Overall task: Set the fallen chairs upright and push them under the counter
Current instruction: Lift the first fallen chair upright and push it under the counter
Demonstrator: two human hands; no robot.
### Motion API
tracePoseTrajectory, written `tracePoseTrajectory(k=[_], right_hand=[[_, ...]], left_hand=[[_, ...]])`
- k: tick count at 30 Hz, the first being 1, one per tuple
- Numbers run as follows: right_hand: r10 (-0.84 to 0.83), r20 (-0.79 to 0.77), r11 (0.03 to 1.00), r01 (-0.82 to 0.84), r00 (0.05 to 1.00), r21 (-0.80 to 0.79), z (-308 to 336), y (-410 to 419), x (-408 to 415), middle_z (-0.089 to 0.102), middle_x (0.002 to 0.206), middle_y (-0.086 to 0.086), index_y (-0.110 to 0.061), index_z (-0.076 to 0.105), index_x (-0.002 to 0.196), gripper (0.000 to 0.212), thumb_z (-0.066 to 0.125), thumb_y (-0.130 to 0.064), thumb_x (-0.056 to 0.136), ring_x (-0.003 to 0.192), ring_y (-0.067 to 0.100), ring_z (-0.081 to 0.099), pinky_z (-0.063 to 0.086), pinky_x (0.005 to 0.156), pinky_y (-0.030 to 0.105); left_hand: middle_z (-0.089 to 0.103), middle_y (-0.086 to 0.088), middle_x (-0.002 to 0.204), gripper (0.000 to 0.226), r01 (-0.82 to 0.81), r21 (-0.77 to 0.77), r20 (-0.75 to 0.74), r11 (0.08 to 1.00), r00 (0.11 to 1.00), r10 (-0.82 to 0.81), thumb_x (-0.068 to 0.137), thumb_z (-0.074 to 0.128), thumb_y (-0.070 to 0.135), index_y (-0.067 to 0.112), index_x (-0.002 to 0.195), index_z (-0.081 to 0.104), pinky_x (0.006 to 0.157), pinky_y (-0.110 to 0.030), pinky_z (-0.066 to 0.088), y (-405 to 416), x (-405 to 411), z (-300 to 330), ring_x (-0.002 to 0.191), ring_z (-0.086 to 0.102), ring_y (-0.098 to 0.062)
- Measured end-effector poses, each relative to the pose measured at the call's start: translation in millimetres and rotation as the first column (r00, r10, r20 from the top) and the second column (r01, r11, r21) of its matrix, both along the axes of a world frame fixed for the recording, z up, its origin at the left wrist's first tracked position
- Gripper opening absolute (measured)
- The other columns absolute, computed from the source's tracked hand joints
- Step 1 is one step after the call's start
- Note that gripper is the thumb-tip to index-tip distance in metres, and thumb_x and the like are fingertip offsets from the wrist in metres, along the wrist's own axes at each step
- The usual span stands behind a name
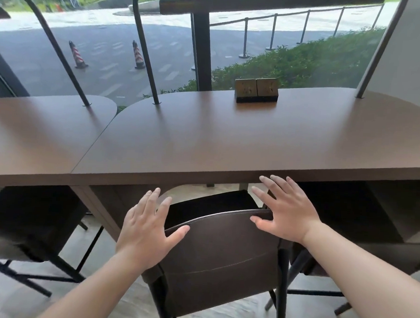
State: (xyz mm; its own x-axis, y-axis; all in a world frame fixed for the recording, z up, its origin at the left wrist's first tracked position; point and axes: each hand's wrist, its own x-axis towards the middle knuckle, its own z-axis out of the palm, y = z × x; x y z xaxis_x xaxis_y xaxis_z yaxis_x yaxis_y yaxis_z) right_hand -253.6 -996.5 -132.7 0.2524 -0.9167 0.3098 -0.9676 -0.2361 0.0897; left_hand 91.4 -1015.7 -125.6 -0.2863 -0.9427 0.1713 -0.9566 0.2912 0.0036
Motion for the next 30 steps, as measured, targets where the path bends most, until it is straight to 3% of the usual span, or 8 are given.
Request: tracePoseTrajectory(k=[7,11,18,20,24,30], right_hand=[[0.002,0.034,1.0,-0.003,0.999,0.026,-7,-2,-18,0.052,0.143,0.007,-0.024,0.059,0.131,0.071,0.045,-0.073,0.082,0.13,0.029,0.049,0.039,0.109,0.05],[0.027,0.062,0.999,-0.028,0.998,0.015,-9,-5,-25,0.06,0.131,0.003,-0.023,0.058,0.13,0.07,0.046,-0.072,0.082,0.116,0.025,0.058,0.051,0.092,0.041],[0.005,0.06,1.0,-0.004,0.998,-0.013,-14,0,-31,0.066,0.119,0.0,-0.024,0.06,0.13,0.067,0.05,-0.069,0.082,0.107,0.021,0.061,0.054,0.075,0.036],[-0.019,0.071,0.999,0.022,0.997,-0.03,-15,4,-32,0.066,0.119,0.0,-0.024,0.061,0.129,0.066,0.05,-0.068,0.082,0.107,0.02,0.061,0.054,0.077,0.036],[-0.079,0.105,0.993,0.087,0.991,-0.079,-21,11,-27,0.062,0.132,0.004,-0.024,0.061,0.132,0.065,0.056,-0.065,0.081,0.121,0.027,0.057,0.05,0.097,0.041],[-0.21,0.124,0.973,0.219,0.97,-0.067,-24,17,-13,0.056,0.141,0.004,-0.027,0.058,0.135,0.066,0.052,-0.066,0.082,0.129,0.029,0.053,0.049,0.098,0.045]], left_hand=[[0.04,-0.01,0.153,0.081,-0.013,-0.042,0.034,0.999,0.999,0.015,0.086,0.031,0.078,0.021,0.14,0.052,0.11,-0.049,0.035,3,-13,-3,0.145,0.032,-0.027],[0.051,-0.011,0.144,0.074,0.025,-0.119,0.064,0.993,0.998,-0.017,0.085,0.039,0.072,0.016,0.128,0.061,0.101,-0.049,0.043,4,-20,-7,0.137,0.042,-0.028],[0.057,-0.013,0.134,0.062,0.228,-0.287,0.071,0.931,0.974,-0.217,0.088,0.045,0.06,0.009,0.116,0.067,0.1,-0.048,0.04,-9,-22,-16,0.129,0.05,-0.031],[0.059,-0.012,0.132,0.059,0.287,-0.312,0.083,0.906,0.958,-0.275,0.089,0.047,0.058,0.009,0.114,0.068,0.101,-0.046,0.039,-21,-23,-13,0.127,0.051,-0.03],[0.059,-0.013,0.132,0.055,0.407,-0.388,0.141,0.827,0.913,-0.383,0.086,0.054,0.054,0.008,0.113,0.068,0.105,-0.046,0.037,-50,-21,-9,0.127,0.05,-0.03],[0.056,-0.018,0.138,0.058,0.568,-0.399,0.189,0.72,0.819,-0.541,0.084,0.057,0.051,0.004,0.117,0.067,0.115,-0.048,0.031,-88,-20,-5,0.131,0.049,-0.032]])
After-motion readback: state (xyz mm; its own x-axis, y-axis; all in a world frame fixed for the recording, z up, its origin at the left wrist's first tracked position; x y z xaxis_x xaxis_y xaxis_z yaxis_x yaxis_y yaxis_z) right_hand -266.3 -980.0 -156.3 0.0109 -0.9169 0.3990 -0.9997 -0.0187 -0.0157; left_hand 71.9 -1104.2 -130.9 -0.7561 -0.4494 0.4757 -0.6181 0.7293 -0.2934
